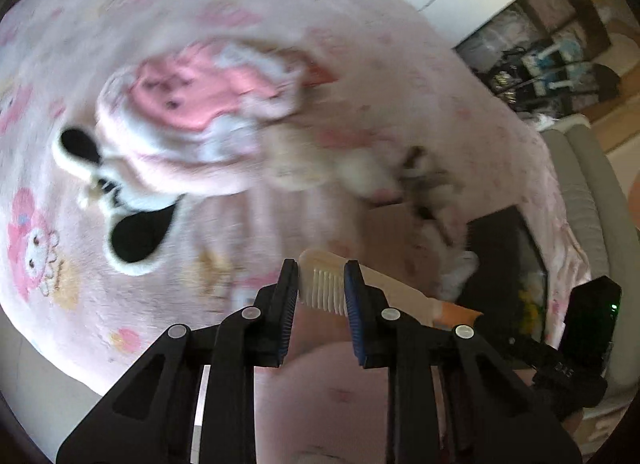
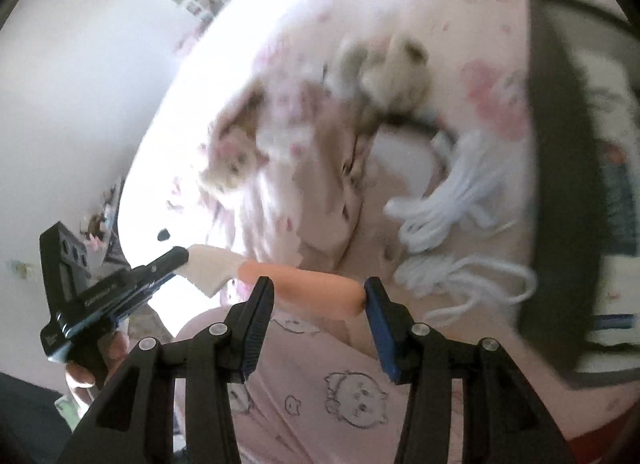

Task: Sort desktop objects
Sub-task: 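Grasp the white comb head with the left gripper while the right grips its orange handle, then carry the white comb with both grippers over the storage box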

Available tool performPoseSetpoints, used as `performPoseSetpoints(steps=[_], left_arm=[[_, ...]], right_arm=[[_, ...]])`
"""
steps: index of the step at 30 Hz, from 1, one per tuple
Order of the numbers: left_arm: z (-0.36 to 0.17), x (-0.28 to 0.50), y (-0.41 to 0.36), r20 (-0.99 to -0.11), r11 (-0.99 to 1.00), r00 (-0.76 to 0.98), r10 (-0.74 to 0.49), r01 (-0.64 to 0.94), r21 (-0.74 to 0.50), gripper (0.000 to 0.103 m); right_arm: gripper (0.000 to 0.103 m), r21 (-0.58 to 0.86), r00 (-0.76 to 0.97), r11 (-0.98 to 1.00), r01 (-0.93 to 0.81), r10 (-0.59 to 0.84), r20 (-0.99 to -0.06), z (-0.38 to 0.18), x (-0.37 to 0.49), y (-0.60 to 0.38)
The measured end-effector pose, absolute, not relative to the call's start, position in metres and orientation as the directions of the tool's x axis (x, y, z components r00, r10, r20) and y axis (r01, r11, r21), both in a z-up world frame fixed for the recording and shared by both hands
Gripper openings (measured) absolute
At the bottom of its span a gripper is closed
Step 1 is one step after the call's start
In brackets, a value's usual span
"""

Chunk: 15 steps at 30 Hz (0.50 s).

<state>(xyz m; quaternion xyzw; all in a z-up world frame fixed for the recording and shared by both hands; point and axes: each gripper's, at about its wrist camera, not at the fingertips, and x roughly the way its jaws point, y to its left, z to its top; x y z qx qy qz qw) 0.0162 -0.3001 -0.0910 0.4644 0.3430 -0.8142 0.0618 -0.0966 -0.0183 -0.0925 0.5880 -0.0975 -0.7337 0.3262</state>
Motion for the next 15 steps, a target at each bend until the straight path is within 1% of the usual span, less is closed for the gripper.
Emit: performPoseSetpoints(steps=[6, 9, 12, 15], left_arm=[[-0.063, -0.013, -0.255, -0.738, -0.759, -0.593, 0.322, 0.305, -0.576, 0.023], [-0.051, -0.034, -0.213, -0.700, -0.756, -0.593, 0.397, 0.220, -0.616, 0.023], [-0.039, -0.048, -0.175, -0.686, -0.768, -0.583, 0.435, 0.157, -0.621, 0.023], [-0.042, -0.067, -0.133, -0.683, -0.773, -0.560, 0.470, 0.113, -0.625, 0.023]], right_arm=[[0.044, 0.539, -0.187, -0.781, 0.315, -0.608, -0.771, -0.059, -0.106, 0.065], [0.044, 0.538, -0.242, -0.795, 0.281, -0.601, -0.762, -0.047, -0.111, 0.102], [0.044, 0.521, -0.302, -0.820, 0.239, -0.572, -0.763, -0.036, -0.117, 0.145], [0.044, 0.490, -0.359, -0.848, 0.204, -0.530, -0.768, -0.030, -0.121, 0.189]])
